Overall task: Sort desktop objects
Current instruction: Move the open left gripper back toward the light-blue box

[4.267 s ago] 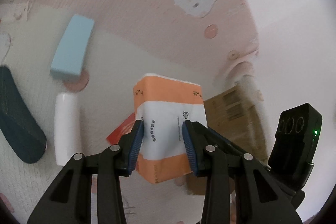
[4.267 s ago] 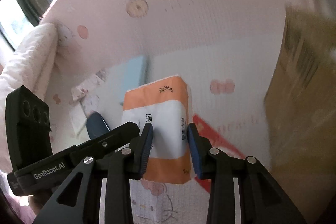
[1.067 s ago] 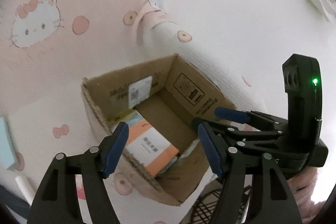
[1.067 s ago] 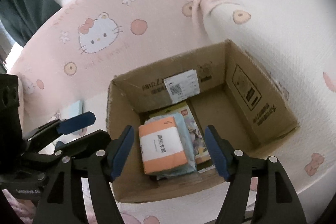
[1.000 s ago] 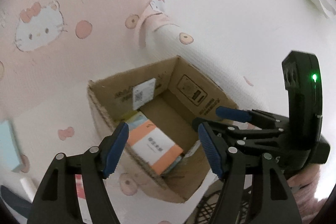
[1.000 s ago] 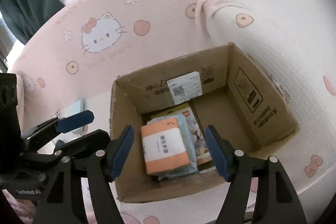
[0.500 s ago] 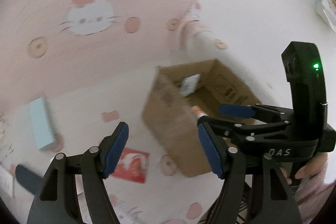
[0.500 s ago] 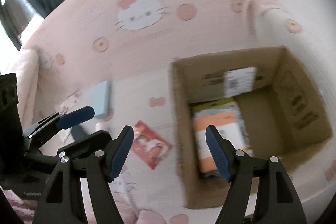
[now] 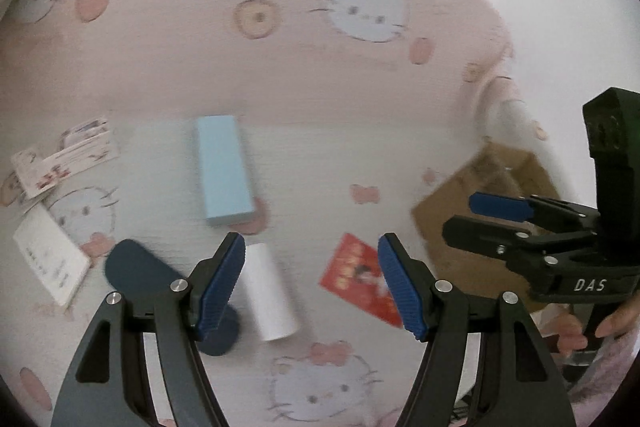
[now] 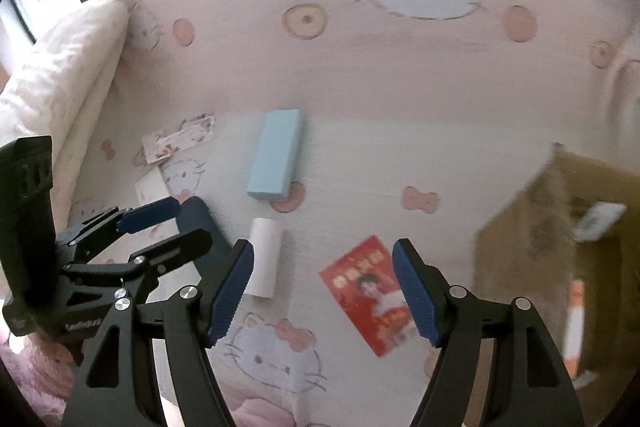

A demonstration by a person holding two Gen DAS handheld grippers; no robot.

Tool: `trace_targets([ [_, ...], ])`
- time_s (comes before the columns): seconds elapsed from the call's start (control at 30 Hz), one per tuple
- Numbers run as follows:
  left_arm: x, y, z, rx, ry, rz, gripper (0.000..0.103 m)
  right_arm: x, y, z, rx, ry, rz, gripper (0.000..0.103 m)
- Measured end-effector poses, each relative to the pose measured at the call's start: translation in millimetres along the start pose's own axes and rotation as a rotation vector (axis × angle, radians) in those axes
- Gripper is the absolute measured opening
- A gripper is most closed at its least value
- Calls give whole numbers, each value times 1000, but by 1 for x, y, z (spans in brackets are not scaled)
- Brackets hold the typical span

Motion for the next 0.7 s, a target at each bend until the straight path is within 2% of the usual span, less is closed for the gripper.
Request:
trace_targets([
  [0.23,-39,-1,39,-61,-47,-119,73,13,-10,50,-28,-66,82,70],
  [0.33,-52,-2,58,-77,-56,-184,73,25,-12,73,3,-91,159,70],
  [0.47,-72,-3,89,-109,-42,-329,72,40,-10,108,28,-161,280,70],
  [0.53,-83,-2,102,-113,-31,-401,72,44,-11,123,34,-178,305,70],
  [0.7,-101,1,124,-116,-52,-489,72,46,-20,150,61,-246,338,70],
])
Point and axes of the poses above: each gripper's, at about its wrist camera, not at the fingertips, and z roughly the way its jaws point, x to its right, y to its underside, the point moved 6 cm from there along z, roughly the way its jaws point, and after that the axes turned 7 degrees about -y, right-handed, at the moved point
